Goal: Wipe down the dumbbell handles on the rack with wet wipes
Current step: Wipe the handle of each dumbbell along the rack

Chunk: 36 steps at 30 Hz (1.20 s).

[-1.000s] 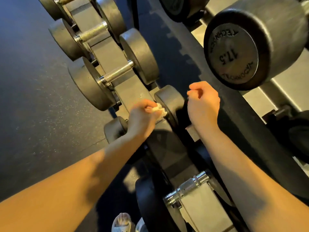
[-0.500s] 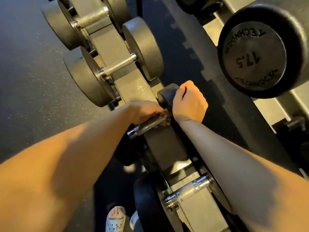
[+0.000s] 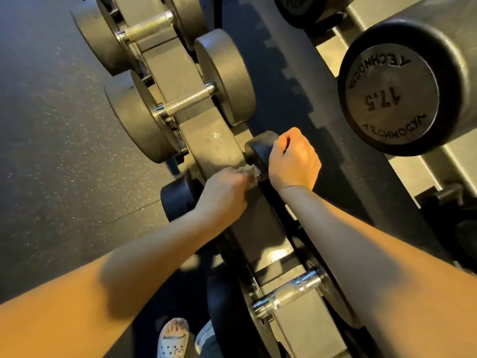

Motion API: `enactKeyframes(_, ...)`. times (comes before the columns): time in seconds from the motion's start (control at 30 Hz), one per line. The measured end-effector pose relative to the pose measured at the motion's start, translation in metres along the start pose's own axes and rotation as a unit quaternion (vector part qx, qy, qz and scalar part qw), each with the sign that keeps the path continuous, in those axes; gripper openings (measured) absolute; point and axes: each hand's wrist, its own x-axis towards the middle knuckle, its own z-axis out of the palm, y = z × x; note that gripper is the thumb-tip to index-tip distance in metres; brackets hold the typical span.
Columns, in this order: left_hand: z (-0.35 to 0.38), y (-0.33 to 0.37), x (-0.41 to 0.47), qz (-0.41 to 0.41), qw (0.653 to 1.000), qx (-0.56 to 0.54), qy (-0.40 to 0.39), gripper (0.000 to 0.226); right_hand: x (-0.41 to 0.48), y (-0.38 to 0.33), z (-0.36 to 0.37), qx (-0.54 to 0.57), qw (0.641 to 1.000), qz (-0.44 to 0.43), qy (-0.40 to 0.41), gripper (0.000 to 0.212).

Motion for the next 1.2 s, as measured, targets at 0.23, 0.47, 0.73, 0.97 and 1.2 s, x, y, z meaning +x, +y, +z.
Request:
enactKeyframes(0.23,-0.019,-0.018,0.063,-0.180,0.944,-0.214,-0.174,0.019,0.002,-0.001,0.002,0.003,1.000,0.021,-0.009,0.017)
enactKeyframes(0.47,-0.016,-0.011,0.063,-0.392,0.822,-0.349,-0.221,0.017,0.004,-0.003,-0.003,-0.017,0.999,0.033,-0.037,0.019)
enactKeyframes(0.73,0.000,-0.002,0.007,-0.063,0.998,-0.009,0.019,0.007,0.003,-0.004,-0.001,-0.017,0.998,0.045,-0.030,0.024)
enactKeyframes(0.97,-0.007,-0.022,0.049,-0.143,0.963,-0.186,-0.129,0.013,0.003,-0.004,-0.002,-0.017,0.999,0.038,-0.034,0.025)
enactKeyframes(1.2,-0.018,-0.043,0.062,-0.278,0.889,-0.147,-0.333,0.029,0.003,-0.002,-0.004,-0.011,0.999,0.028,-0.042,0.021)
